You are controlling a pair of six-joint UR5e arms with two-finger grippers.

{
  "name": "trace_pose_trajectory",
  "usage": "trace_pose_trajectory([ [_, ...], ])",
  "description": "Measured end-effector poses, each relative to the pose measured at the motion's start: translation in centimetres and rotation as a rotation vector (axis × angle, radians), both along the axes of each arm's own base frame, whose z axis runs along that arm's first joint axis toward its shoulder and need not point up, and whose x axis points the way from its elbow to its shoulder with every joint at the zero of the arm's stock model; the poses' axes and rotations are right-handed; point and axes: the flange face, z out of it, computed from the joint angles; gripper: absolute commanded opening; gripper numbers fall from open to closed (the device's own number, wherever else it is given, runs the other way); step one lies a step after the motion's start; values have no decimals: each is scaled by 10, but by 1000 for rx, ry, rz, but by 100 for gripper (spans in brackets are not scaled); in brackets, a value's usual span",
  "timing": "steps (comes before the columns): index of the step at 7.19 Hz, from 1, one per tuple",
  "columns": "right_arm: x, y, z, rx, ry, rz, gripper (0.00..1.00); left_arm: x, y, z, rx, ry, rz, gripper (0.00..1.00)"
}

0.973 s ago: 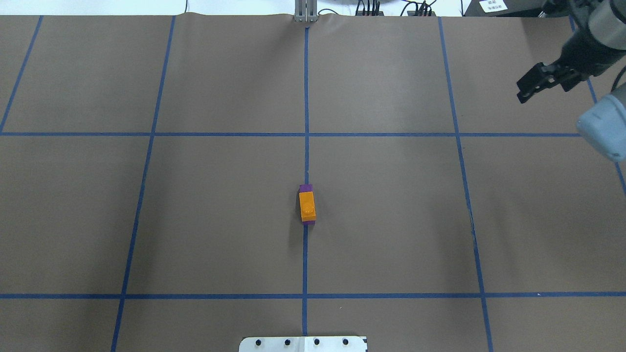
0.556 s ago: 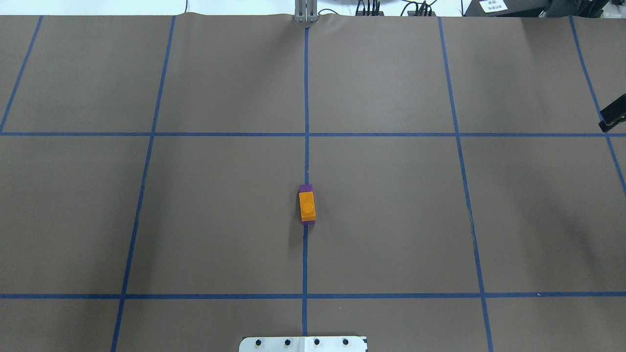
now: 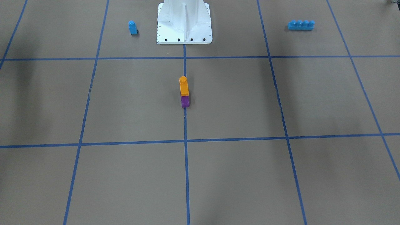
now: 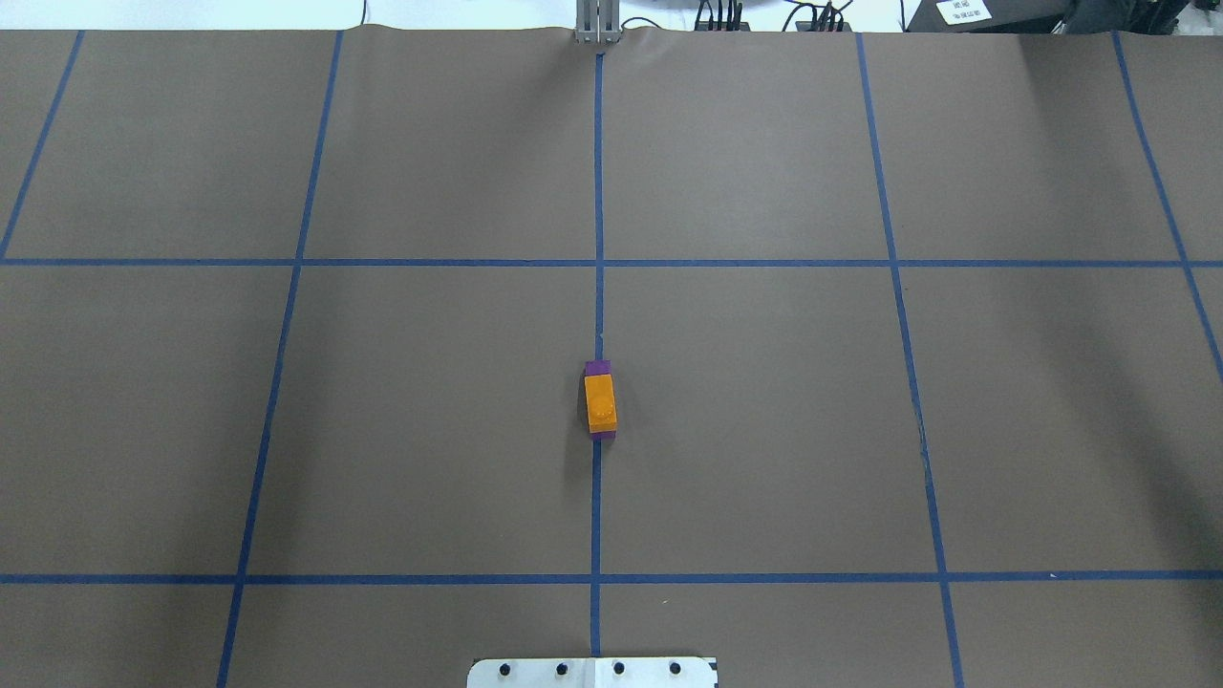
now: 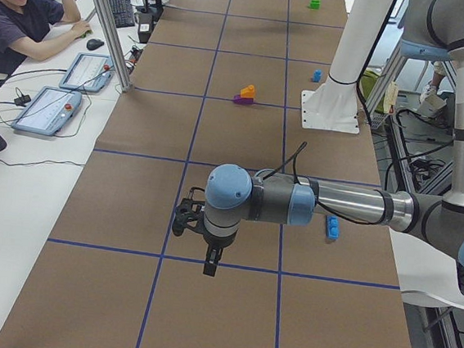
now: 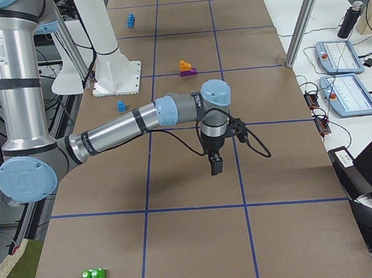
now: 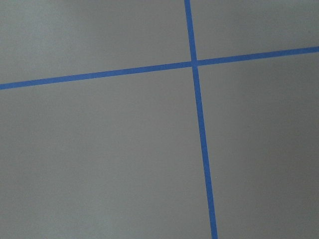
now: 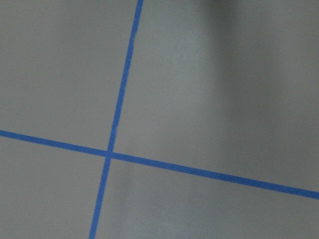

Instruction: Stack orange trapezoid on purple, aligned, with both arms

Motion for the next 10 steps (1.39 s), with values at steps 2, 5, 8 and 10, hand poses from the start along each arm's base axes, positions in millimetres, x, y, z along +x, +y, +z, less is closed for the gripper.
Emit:
trace_pose_trajectory([
  [2,13,21,20,-42,-19,23,100,16,-3,0,0,0,37,100],
  [5,15,30,31,-72,-17,32,100,36,-10,-5,13,1,86,100],
  [8,16,31,32,-73,-17,33,100,37,-10,-4,12,0,90,100],
  [10,15,30,33,-75,-17,33,100,37,-9,-3,10,0,90,100],
])
